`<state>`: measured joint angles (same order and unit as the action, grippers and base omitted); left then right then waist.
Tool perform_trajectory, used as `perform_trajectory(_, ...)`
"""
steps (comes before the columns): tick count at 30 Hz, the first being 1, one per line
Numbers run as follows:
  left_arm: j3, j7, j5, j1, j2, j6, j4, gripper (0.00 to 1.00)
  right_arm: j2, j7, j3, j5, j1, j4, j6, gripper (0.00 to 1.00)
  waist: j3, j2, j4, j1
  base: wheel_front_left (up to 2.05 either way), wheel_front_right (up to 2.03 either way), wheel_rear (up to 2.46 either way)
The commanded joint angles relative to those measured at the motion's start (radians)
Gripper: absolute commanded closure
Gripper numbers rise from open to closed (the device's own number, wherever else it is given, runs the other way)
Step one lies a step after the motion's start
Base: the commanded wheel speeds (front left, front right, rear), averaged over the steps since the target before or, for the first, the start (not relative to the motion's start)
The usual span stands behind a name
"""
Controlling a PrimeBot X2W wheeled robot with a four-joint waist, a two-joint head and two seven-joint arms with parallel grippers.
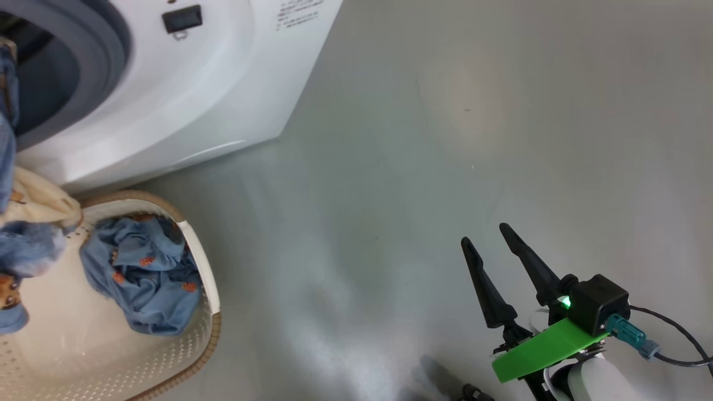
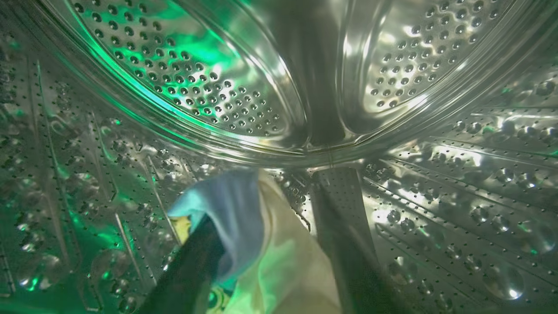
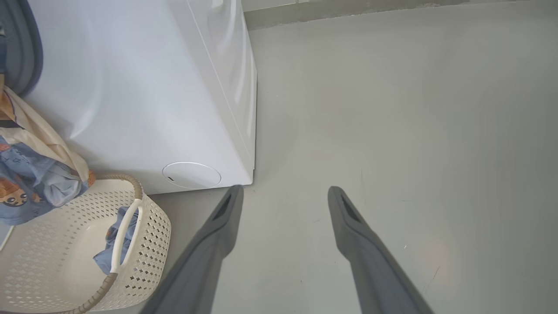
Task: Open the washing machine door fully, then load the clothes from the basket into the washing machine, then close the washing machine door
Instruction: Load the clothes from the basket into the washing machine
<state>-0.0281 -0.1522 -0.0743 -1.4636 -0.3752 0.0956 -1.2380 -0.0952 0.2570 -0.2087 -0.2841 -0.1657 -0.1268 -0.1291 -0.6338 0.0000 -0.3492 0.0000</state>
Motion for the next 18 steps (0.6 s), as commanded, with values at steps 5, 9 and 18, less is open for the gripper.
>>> perform_trajectory(5, 0.003, 0.046, -0.013, -0.002, -0.011, 0.041, -0.014, 0.00, -0.014, 0.005, -0.010, -0.005, 0.008, 0.013, -0.002, 0.00, 0.040, 0.0000, 0.024, 0.0000, 0.00, 0.00, 0.00)
perform_trajectory(9, 0.000, 0.055, -0.018, 0.019, 0.013, 0.078, -0.026, 0.00, -0.013, 0.005, -0.008, -0.003, 0.009, 0.012, -0.002, 0.00, 0.058, 0.0000, 0.043, 0.0000, 0.00, 0.00, 0.00)
perform_trajectory(18, -0.015, 0.041, -0.030, 0.074, 0.087, 0.118, -0.038, 0.00, -0.012, 0.005, 0.018, 0.009, 0.012, 0.022, -0.002, 0.00, 0.106, 0.0000, 0.097, 0.0000, 0.00, 0.00, 0.00)
